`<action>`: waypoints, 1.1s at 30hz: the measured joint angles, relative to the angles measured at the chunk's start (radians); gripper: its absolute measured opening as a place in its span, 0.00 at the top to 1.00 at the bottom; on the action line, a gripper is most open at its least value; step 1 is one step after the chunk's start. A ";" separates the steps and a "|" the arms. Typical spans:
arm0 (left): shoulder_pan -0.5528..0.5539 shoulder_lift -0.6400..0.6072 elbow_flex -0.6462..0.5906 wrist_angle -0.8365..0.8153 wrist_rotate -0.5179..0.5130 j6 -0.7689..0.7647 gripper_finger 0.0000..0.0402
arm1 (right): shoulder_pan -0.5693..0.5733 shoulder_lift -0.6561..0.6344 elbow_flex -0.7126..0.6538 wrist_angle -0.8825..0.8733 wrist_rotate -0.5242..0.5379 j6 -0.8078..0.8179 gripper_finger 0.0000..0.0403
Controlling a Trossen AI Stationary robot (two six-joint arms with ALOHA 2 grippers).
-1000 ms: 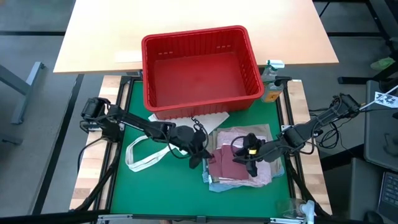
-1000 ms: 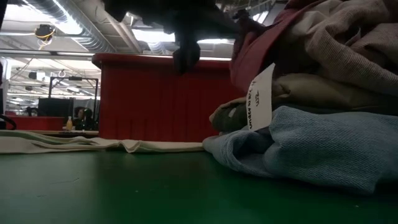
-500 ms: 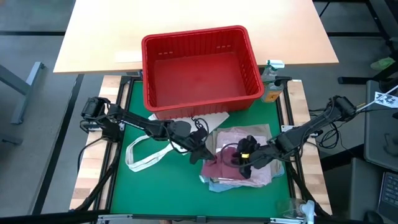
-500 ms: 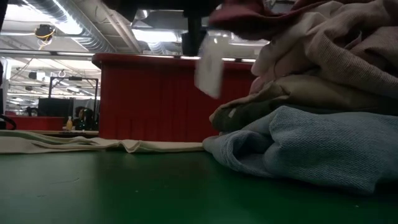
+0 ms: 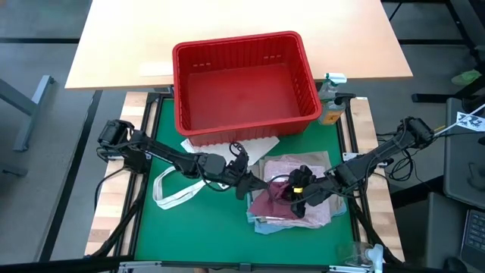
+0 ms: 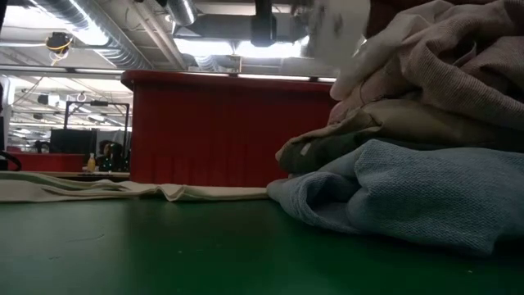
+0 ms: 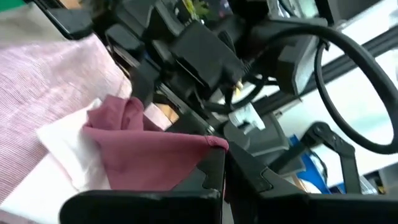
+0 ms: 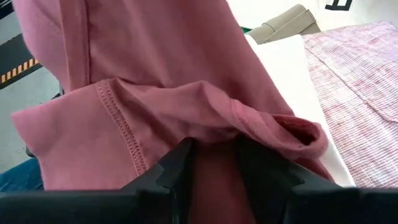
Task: Fold laundry
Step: Fold the red underwear
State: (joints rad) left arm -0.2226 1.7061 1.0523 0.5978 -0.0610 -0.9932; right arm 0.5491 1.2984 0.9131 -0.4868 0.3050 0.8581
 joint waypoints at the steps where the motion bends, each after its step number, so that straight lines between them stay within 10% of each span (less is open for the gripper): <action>1: -0.002 0.000 0.000 0.002 -0.015 0.000 0.99 | 0.000 0.000 0.000 0.002 0.000 -0.002 0.67; 33: -0.064 0.070 0.061 0.109 -0.295 -0.076 0.99 | 0.000 -0.114 0.000 0.041 -0.007 -0.056 0.67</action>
State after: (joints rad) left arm -0.2868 1.7760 1.1129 0.7071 -0.3564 -1.0690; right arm 0.5491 1.1839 0.9131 -0.4458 0.2981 0.8024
